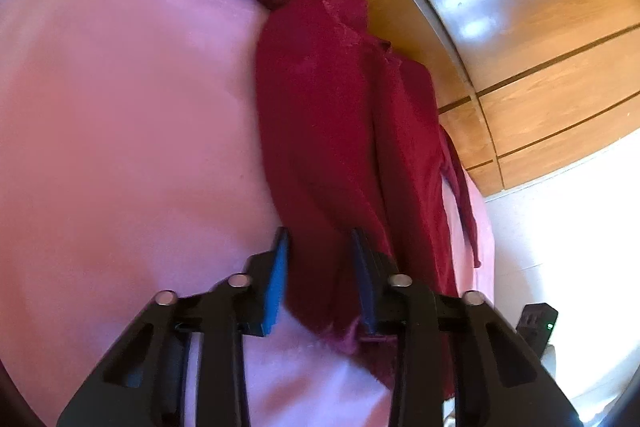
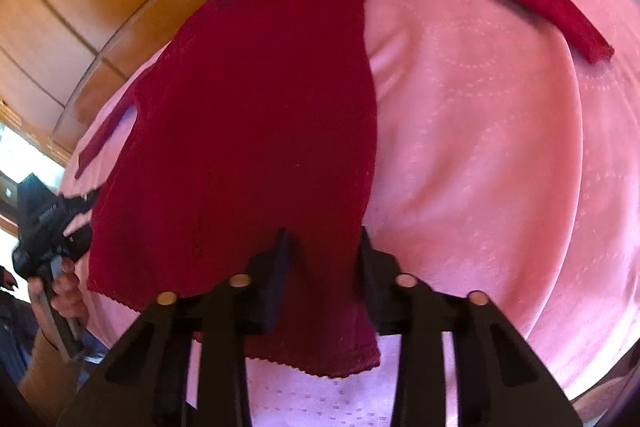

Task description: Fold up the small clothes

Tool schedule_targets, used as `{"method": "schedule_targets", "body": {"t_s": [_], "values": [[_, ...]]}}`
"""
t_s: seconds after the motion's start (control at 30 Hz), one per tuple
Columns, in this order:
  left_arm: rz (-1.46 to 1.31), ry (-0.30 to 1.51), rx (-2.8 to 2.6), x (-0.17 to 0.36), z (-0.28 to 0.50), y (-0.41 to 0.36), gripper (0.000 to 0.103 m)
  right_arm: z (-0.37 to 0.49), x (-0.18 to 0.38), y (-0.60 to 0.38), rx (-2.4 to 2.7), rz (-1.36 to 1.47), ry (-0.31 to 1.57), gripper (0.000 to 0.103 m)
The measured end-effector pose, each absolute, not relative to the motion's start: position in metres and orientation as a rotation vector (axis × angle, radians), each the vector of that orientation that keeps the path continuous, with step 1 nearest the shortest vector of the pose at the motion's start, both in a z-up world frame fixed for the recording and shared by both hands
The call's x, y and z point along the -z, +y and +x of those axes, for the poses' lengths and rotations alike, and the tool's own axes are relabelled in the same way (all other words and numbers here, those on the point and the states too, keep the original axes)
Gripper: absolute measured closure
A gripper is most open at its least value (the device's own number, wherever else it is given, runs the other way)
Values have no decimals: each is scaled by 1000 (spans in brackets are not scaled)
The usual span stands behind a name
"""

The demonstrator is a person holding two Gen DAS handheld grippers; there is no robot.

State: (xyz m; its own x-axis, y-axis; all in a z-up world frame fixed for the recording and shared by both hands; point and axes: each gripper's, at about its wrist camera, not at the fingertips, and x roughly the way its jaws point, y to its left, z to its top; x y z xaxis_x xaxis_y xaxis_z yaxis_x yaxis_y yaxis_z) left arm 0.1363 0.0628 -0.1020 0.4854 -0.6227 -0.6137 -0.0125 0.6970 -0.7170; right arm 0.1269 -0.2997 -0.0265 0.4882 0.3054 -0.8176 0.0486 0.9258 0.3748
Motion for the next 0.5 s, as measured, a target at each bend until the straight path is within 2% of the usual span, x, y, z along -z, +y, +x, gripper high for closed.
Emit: {"method": "schedule_targets", "body": {"t_s": [0.03, 0.07, 0.17, 0.4, 0.5], "values": [[-712, 1012, 415, 101, 139, 61, 99, 127, 23, -297, -158, 360, 1054, 94], [-685, 1009, 400, 97, 140, 59, 100, 127, 19, -294, -159, 344, 1049, 95], [-640, 977, 397, 75, 145, 63, 101, 129, 3, -292, -186, 302, 998, 95], [-564, 846, 399, -25, 129, 121, 101, 90, -102, -292, -310, 314, 753, 96], [-496, 836, 382, -49, 116, 140, 101, 72, -112, -299, -310, 292, 736, 96]]}}
